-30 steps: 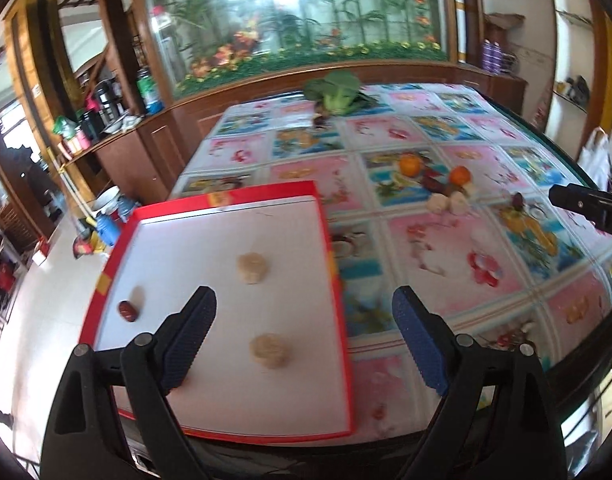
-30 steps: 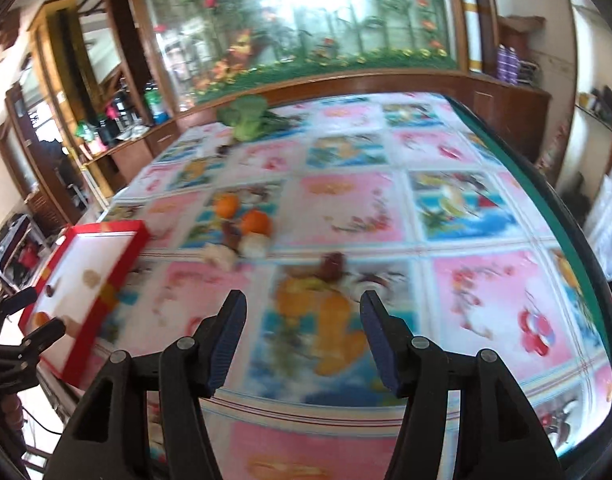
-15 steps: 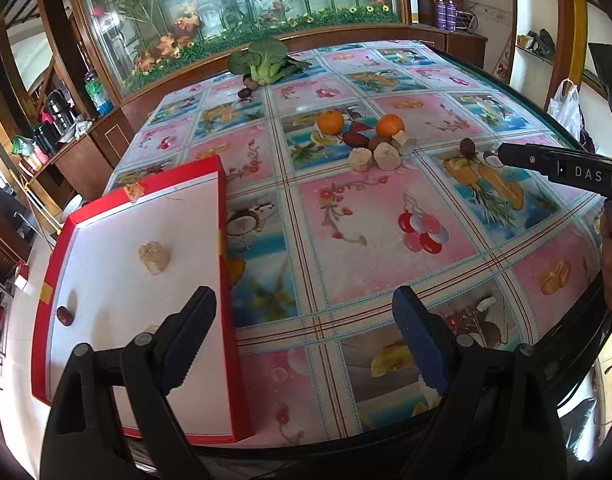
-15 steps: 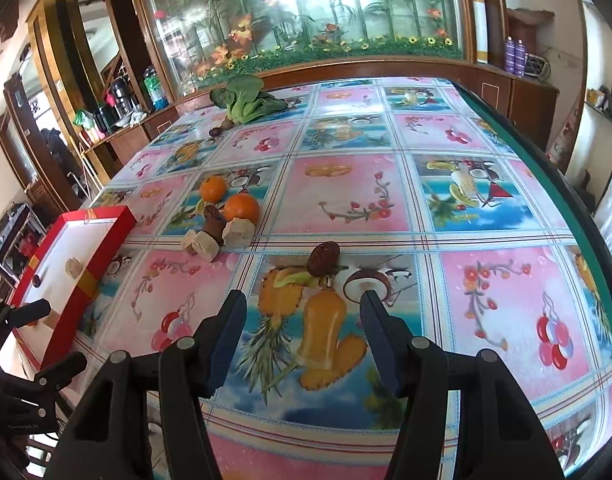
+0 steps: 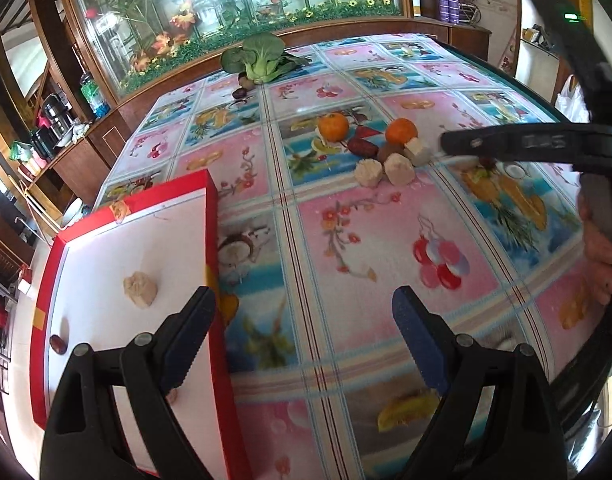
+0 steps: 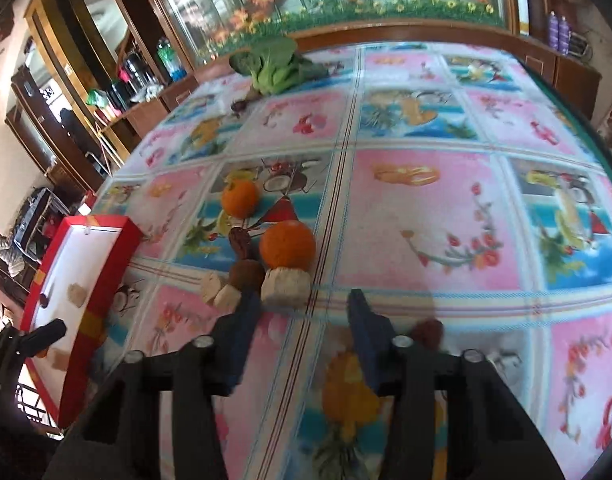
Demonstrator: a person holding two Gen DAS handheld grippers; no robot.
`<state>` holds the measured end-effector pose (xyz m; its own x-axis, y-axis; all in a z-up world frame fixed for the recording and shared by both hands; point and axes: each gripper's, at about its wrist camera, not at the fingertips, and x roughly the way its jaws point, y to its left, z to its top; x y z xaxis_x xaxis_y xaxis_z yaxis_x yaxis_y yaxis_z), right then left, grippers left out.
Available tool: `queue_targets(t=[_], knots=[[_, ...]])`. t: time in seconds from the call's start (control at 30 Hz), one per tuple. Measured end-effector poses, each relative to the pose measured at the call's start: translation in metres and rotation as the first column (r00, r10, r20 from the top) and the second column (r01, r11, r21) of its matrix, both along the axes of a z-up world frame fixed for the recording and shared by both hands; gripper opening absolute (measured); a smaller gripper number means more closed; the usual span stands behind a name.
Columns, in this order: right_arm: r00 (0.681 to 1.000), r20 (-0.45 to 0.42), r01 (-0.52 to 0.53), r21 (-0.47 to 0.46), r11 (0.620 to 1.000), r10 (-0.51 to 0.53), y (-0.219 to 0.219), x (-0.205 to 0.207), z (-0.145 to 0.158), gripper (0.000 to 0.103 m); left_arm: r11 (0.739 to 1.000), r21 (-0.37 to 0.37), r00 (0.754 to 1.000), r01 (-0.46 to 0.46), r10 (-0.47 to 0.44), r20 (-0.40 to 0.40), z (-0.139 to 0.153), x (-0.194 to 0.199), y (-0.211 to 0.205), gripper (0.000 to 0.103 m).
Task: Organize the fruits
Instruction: 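Return both tools to the table and grasp a tan pastry with the right tool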
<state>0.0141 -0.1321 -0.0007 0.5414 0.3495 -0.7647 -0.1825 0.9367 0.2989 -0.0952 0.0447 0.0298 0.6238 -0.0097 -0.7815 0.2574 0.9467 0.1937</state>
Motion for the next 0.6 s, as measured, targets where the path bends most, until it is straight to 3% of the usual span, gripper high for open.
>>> queue_targets(t=[0.3, 0.43, 0.6], knots=[[0.998, 0.008, -0.059, 0.037, 0.998, 0.059, 0.005, 0.006, -0.002, 0.041, 1.0, -0.002, 1.0, -0.004, 0.004, -0.027, -0.007, 0.038, -0.009, 0.09], [0.996, 0.008, -0.088, 0.022, 0.996, 0.088, 0.01, 0.006, -0.003, 0.026, 1.0, -0.011, 0.999, 0.004, -0.004, -0.05, -0.013, 0.054, -0.018, 0.09], [0.997, -0.015, -0.072, 0.061, 0.996, 0.073, 0.002, 0.007, -0.004, 0.026, 0.999, 0.002, 0.998, 0.041, -0.041, -0.057, -0.017, 0.068, -0.032, 0.09]])
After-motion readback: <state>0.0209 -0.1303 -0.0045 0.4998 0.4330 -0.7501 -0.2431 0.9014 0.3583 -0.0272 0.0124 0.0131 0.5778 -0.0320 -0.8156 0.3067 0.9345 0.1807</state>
